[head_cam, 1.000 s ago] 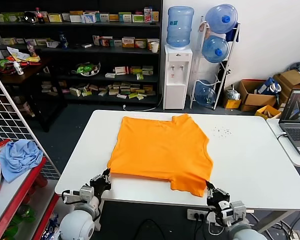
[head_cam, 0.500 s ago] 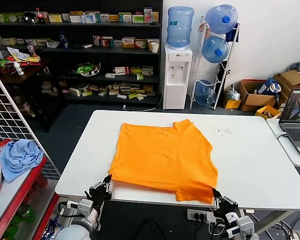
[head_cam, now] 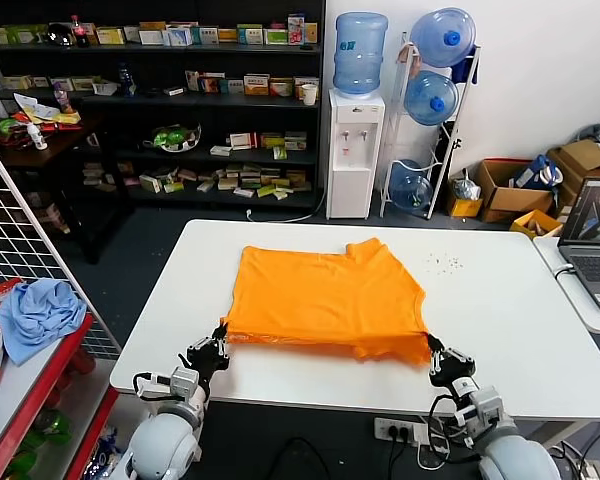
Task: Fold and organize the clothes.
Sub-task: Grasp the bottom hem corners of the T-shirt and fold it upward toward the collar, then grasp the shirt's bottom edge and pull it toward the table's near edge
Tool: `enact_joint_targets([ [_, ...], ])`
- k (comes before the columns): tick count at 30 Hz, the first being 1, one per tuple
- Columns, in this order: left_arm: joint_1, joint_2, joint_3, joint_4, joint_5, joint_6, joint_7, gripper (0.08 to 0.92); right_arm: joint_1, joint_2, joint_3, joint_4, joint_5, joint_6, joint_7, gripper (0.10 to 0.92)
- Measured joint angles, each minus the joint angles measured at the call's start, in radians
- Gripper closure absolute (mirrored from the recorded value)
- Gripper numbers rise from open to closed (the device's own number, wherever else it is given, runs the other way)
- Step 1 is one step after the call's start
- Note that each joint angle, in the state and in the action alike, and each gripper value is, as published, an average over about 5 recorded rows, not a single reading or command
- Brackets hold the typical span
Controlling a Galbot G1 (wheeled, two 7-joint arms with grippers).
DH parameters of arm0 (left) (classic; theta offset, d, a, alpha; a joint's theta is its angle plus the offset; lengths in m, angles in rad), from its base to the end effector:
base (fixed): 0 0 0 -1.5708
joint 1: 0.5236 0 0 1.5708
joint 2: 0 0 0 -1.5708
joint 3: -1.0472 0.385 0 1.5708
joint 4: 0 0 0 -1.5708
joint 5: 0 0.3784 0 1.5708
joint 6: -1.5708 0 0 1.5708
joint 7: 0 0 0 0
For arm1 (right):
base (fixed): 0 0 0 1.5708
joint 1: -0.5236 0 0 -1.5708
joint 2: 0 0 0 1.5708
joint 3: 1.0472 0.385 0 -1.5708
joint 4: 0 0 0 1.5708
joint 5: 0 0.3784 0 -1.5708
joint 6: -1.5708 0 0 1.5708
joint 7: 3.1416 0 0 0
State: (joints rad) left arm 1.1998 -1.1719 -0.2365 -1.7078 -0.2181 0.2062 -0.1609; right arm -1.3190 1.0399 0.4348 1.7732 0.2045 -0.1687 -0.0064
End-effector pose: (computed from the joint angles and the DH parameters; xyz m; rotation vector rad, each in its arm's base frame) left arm 0.3024 0.0316 -0.3990 -0.2179 -2.8237 -0.2754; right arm 0.2797 -0.1281 -0.3718 0.2562 -2.8180 0.4407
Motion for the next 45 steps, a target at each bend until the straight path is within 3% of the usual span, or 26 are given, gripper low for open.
enact_joint_targets([
  [14,-0.150,0.000,0.076,0.141,-0.007,-0.003,0.006,0.896,0.233,0.002,-0.109,-0.206,0.085,-0.048,0.000,0.900],
  [17,-0.166,-0.001,0.085,0.157,-0.008,-0.003,0.009,0.896,0.258,0.000,-0.122,-0.227,0.103,-0.064,-0.004,0.862],
  [22,-0.175,0.005,0.093,0.163,-0.016,0.002,0.014,0.872,0.271,-0.011,-0.129,-0.232,0.121,-0.096,-0.005,0.723],
  [39,-0.118,0.052,0.090,0.094,-0.115,0.047,-0.010,0.395,0.137,-0.071,-0.063,-0.085,0.201,-0.245,0.017,0.253],
  [42,-0.120,0.052,0.089,0.093,-0.134,0.056,-0.015,0.308,0.127,-0.071,-0.059,-0.082,0.207,-0.250,0.011,0.211],
  [45,-0.123,0.052,0.089,0.096,-0.147,0.063,-0.019,0.228,0.120,-0.069,-0.058,-0.082,0.211,-0.253,0.005,0.219],
])
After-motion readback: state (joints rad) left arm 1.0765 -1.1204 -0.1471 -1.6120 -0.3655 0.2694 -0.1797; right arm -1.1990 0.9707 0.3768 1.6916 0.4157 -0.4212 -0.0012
